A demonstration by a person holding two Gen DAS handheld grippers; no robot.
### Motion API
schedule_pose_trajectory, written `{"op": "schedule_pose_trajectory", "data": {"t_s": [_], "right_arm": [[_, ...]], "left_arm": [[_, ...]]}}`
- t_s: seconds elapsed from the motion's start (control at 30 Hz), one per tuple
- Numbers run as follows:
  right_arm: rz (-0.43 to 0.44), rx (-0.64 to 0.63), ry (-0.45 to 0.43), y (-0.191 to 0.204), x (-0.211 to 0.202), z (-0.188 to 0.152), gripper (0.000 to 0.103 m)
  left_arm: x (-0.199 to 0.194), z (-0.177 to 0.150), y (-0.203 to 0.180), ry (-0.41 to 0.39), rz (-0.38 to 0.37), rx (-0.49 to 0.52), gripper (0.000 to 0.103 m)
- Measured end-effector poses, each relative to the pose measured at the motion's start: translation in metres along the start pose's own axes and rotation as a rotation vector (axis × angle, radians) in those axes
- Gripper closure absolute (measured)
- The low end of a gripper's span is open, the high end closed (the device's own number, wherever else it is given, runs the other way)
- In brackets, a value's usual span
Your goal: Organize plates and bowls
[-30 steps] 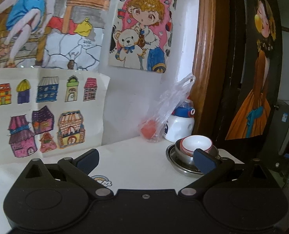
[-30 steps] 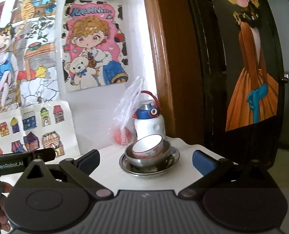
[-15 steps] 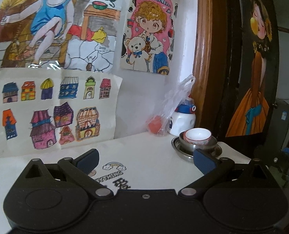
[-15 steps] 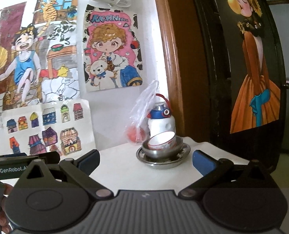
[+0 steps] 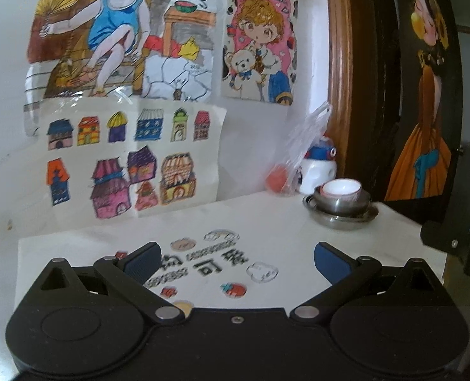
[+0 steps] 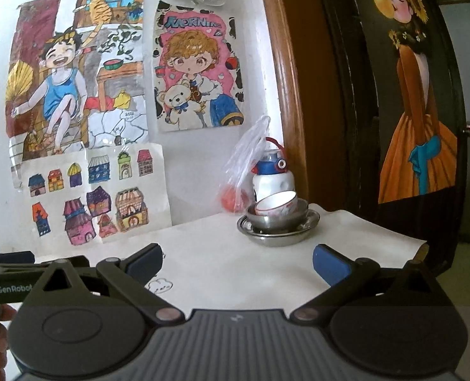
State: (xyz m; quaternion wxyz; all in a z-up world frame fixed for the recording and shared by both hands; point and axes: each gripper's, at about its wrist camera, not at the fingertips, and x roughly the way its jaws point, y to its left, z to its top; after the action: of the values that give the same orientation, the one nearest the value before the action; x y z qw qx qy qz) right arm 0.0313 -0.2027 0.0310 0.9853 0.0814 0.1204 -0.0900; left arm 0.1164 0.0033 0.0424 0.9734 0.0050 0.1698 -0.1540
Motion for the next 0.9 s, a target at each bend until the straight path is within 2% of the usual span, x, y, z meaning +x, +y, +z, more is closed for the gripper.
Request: {"op": "schedule_pose_trajectory", "data": {"t_s": [0.3,0.53,0.77,0.9], "right_arm": [[0.013,0.008,0.012,0.013,-0.012,-0.014,0.0],[-0.008,0.024,-0.011,0.018,-0.02,-0.023,0.0],[-0.03,0.001,-0.015,0.021,-0.022,-0.037,0.0],[-0.041,0.031,-0.011,0.017,-0.026,-0.041,0.0]], "left_arm": [[-0.017,-0.018,0.015,0.06,0.074,-0.043,0.001],[-0.033,-0.022,0.02,0.032,0.085,-0.094,0.001],[-0.039,-0.027,0.02,0.028,0.089,-0.089,0.001],[-0.042,-0.031,0.019,0.031,0.088,-0.084,0.001]]}}
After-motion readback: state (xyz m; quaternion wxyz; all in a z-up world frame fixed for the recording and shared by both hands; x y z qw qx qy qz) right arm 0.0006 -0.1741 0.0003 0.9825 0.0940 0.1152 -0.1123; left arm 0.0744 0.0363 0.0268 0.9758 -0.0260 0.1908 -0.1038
